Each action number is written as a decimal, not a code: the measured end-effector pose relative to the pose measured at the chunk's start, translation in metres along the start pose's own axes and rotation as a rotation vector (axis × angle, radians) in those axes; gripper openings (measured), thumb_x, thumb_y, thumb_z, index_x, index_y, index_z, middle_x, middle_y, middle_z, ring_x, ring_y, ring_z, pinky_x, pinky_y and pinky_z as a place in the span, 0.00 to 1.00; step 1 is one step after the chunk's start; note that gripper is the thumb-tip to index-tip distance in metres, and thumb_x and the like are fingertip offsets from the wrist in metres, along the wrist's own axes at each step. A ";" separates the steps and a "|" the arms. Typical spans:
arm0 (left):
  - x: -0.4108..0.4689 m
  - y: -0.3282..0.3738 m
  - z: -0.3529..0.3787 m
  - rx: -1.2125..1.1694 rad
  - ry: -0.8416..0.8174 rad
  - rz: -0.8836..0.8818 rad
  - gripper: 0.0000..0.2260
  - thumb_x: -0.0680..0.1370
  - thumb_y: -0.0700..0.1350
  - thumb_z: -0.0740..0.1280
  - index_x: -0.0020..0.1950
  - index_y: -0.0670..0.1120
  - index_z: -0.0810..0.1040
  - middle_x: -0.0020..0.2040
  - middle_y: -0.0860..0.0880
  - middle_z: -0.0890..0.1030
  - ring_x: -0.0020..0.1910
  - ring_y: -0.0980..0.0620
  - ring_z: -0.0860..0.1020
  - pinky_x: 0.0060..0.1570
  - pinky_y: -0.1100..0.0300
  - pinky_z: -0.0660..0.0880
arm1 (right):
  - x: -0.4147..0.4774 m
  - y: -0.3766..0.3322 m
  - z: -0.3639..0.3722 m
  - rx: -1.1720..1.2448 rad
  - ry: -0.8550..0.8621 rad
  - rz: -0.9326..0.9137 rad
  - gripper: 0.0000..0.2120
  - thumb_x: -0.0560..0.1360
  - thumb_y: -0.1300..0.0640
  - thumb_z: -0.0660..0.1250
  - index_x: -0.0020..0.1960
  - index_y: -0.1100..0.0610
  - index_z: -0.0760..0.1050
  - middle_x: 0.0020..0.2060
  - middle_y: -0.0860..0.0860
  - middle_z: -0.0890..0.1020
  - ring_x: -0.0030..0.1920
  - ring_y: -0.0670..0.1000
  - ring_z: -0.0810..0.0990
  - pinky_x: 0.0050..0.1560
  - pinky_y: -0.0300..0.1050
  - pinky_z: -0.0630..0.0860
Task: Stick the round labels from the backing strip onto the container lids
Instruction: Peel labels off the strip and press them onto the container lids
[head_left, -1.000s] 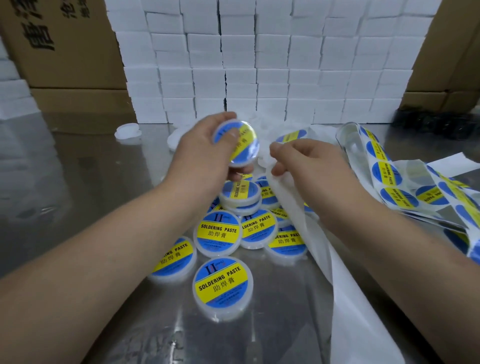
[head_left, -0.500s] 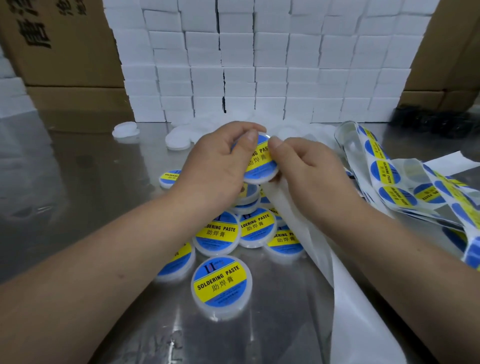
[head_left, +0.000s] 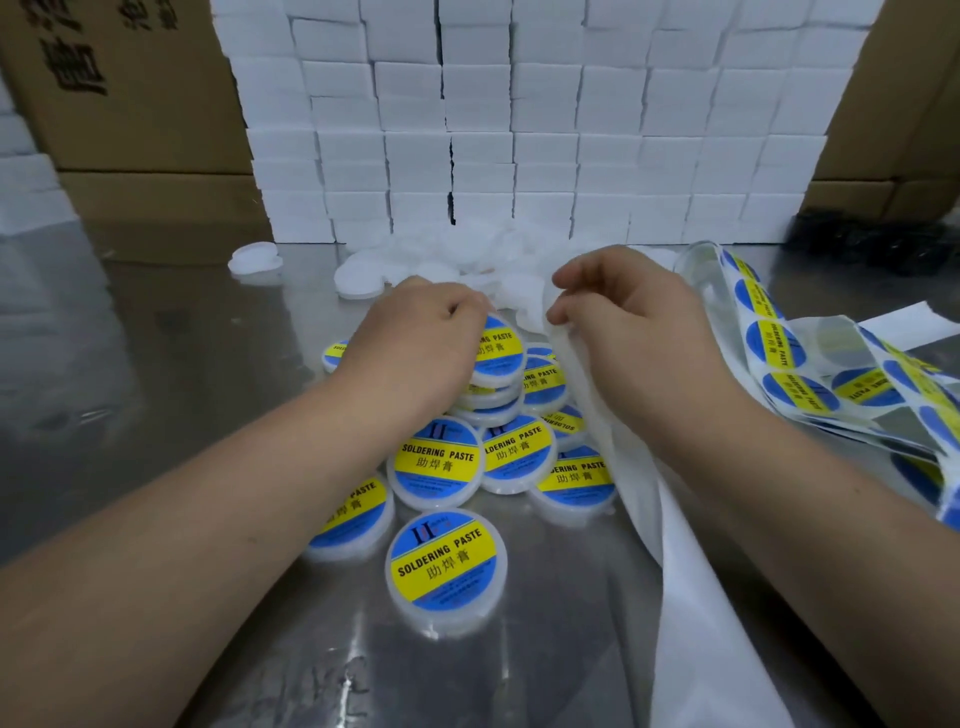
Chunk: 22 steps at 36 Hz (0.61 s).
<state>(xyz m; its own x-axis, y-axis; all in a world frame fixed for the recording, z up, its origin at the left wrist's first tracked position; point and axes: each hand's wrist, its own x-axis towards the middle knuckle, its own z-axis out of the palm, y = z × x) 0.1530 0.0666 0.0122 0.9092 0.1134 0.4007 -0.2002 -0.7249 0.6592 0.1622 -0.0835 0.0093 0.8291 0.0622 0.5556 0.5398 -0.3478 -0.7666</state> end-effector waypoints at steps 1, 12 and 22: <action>0.001 -0.001 0.000 0.036 -0.028 -0.014 0.16 0.79 0.49 0.53 0.47 0.46 0.79 0.54 0.46 0.74 0.53 0.47 0.72 0.49 0.57 0.67 | -0.001 0.000 0.001 0.008 -0.020 -0.007 0.08 0.67 0.56 0.58 0.39 0.43 0.73 0.37 0.43 0.80 0.34 0.36 0.73 0.35 0.28 0.67; 0.000 -0.004 0.002 0.370 0.075 0.066 0.18 0.79 0.54 0.58 0.68 0.54 0.69 0.65 0.48 0.72 0.63 0.46 0.69 0.61 0.52 0.65 | -0.008 -0.008 0.002 -0.008 -0.033 -0.203 0.24 0.67 0.70 0.59 0.47 0.39 0.67 0.45 0.37 0.71 0.37 0.32 0.69 0.39 0.25 0.65; -0.009 0.012 0.002 -0.341 0.014 0.094 0.13 0.79 0.51 0.60 0.63 0.56 0.73 0.40 0.61 0.76 0.40 0.69 0.75 0.38 0.79 0.67 | -0.011 -0.014 -0.001 0.099 -0.148 -0.189 0.24 0.70 0.68 0.62 0.53 0.40 0.64 0.41 0.39 0.69 0.27 0.45 0.70 0.33 0.31 0.65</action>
<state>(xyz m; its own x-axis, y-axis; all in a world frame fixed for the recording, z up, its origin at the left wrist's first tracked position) 0.1436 0.0551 0.0154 0.8765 0.0676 0.4766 -0.3954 -0.4638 0.7928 0.1450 -0.0806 0.0142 0.7206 0.2563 0.6443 0.6927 -0.2246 -0.6854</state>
